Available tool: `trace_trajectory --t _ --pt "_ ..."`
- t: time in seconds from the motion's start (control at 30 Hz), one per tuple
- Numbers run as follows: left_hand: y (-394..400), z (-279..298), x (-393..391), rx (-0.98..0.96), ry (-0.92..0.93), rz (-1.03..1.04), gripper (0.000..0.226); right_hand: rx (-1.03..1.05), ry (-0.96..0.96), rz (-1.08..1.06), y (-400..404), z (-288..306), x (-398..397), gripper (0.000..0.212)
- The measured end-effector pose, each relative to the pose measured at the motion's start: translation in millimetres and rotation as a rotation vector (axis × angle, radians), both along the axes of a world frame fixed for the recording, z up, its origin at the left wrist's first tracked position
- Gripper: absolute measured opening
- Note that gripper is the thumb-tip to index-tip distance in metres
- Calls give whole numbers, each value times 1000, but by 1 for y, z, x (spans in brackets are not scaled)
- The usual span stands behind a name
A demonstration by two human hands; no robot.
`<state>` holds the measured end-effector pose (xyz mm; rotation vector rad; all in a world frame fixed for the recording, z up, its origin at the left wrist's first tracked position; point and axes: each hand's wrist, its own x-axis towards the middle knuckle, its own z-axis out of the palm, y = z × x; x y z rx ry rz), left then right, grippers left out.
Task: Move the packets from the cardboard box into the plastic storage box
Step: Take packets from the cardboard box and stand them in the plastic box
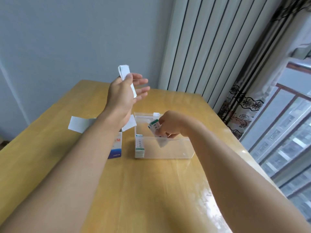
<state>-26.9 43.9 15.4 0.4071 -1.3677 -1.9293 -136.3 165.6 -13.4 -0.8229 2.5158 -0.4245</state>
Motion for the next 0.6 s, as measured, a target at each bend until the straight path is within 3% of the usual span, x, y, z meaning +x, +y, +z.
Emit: trace_trajectory --t 0.17,0.3,0.43,0.6 --pt "-1 3 5 28 24 -34 33 157 -9 -49 -18 -14 0 16" --pt "0 4 7 26 25 -56 34 233 -87 -61 -28 -18 6 29" --pt "3 5 8 26 21 -76 34 359 -17 -3 -30 -15 12 20" --pt "4 5 7 18 17 -81 34 364 -54 6 -30 -11 12 23"
